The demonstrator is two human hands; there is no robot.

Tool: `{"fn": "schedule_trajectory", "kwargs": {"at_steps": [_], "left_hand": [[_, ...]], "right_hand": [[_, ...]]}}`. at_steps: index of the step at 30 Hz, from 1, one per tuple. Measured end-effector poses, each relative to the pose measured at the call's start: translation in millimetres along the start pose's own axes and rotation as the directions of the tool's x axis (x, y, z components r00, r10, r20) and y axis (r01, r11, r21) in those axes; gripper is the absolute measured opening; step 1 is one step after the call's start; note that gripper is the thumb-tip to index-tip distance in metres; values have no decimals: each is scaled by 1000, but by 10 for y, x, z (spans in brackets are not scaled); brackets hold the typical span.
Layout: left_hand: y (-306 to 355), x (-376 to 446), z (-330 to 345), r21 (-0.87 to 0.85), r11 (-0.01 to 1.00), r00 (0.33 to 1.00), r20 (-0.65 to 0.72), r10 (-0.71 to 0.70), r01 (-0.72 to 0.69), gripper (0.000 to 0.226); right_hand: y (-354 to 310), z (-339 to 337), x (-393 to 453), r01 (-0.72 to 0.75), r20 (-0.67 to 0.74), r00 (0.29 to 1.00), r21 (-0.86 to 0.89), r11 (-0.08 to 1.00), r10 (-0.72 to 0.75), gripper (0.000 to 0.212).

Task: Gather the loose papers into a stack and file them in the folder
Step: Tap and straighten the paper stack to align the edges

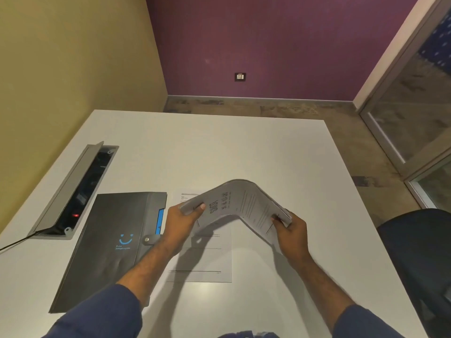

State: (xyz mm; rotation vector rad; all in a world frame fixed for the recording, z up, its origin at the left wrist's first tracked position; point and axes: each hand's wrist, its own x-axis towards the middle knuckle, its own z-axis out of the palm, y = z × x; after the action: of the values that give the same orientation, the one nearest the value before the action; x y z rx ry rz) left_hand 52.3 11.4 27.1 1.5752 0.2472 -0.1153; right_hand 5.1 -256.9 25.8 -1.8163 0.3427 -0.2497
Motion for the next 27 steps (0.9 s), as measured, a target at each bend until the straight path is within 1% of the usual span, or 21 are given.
{"fn": "schedule_trajectory", "kwargs": {"at_steps": [3, 5, 8, 10, 11, 13, 14, 16, 18, 20, 21, 22, 23, 24, 27], "left_hand": [[-87, -29, -30, 42, 999, 999, -11, -30, 31, 20], [-103, -25, 10, 91, 995, 999, -17, -31, 32, 20], [-14, 76, 82, 161, 986, 999, -28, 46, -41, 29], [21, 182, 80, 203, 976, 992, -70, 100, -84, 40], [5, 240, 62, 233, 969, 988, -111, 109, -81, 48], [-95, 329, -10, 311, 950, 973, -221, 66, 6, 65], [-169, 345, -64, 355, 932, 964, -266, 27, 72, 68], [-362, 330, -175, 472, 861, 956, -288, -52, 189, 68], [-566, 259, -265, 647, 723, 965, -237, -111, 242, 72], [-742, 139, -313, 814, 541, 978, -165, -130, 209, 78], [-812, 70, -315, 877, 447, 983, -125, -135, 173, 81], [-872, 2, -299, 915, 375, 984, -96, -153, 147, 85], [-915, -63, -269, 931, 335, 980, -89, -176, 144, 88], [-940, -118, -231, 935, 316, 976, -102, -193, 160, 92], [-959, -215, -85, 928, 286, 959, -179, -222, 240, 103]], "right_hand": [[147, -21, -81, -48, 17, 999, -18, 999, 48, 20], [216, -33, -102, -73, 27, 997, -14, 997, 73, 24], [208, -49, -34, -126, 53, 991, -11, 992, 126, 23], [208, -75, 26, -210, 70, 975, 5, 978, 209, 20], [220, -93, 52, -258, 73, 964, 17, 966, 256, 19], [259, -137, 82, -347, 76, 937, 64, 936, 342, 19], [280, -158, 84, -389, 75, 921, 104, 916, 382, 19], [308, -194, 70, -465, 75, 885, 191, 864, 460, 18], [315, -205, 43, -528, 94, 845, 297, 796, 526, 24], [323, -205, 17, -565, 110, 811, 396, 723, 574, 32], [327, -202, 3, -577, 116, 797, 435, 691, 592, 35], [332, -197, -12, -588, 126, 784, 461, 664, 607, 37], [338, -187, -31, -601, 141, 772, 479, 640, 620, 38], [343, -170, -50, -611, 158, 761, 499, 614, 629, 37], [358, -97, -123, -625, 199, 730, 581, 521, 654, 33]]}}
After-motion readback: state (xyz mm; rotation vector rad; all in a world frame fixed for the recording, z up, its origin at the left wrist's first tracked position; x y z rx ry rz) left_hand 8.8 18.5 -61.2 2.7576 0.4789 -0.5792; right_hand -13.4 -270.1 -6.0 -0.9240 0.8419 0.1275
